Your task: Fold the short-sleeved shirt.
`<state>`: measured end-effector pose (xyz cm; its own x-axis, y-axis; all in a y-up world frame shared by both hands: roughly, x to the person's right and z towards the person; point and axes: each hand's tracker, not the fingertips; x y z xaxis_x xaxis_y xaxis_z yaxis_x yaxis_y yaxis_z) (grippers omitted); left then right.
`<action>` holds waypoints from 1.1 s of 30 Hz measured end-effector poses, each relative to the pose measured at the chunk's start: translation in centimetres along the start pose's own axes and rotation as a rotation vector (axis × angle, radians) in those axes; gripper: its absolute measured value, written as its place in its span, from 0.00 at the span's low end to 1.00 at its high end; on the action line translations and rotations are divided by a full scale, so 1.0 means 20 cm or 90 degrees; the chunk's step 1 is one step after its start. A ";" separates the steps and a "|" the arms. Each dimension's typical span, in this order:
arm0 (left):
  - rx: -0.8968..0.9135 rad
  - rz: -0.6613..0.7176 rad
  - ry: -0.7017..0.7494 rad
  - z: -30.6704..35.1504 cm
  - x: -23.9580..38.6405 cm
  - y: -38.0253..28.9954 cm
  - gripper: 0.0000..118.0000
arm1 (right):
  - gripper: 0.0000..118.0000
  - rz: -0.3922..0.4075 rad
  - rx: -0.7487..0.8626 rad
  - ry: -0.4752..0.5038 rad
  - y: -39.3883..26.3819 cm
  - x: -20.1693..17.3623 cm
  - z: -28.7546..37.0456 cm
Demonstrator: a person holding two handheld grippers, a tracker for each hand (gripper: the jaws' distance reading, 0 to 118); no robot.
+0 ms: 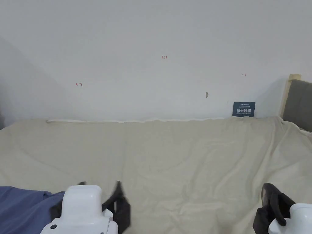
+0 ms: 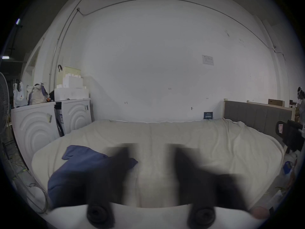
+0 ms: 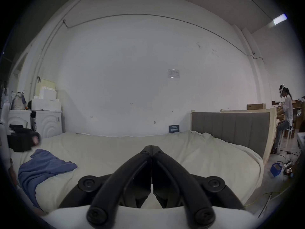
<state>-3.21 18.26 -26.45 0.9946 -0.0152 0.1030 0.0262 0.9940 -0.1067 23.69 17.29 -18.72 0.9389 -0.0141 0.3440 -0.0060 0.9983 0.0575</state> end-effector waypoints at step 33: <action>-0.063 0.041 0.359 0.50 -1.11 0.00 0.00 | 0.01 -0.053 -0.104 0.436 0.03 -1.02 -0.20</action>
<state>-26.22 19.67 -18.79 0.8938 -0.0373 -0.4470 -0.0544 0.9801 -0.1907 5.91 18.31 -29.54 0.9394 -0.1064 -0.3260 0.0771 0.9918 -0.1017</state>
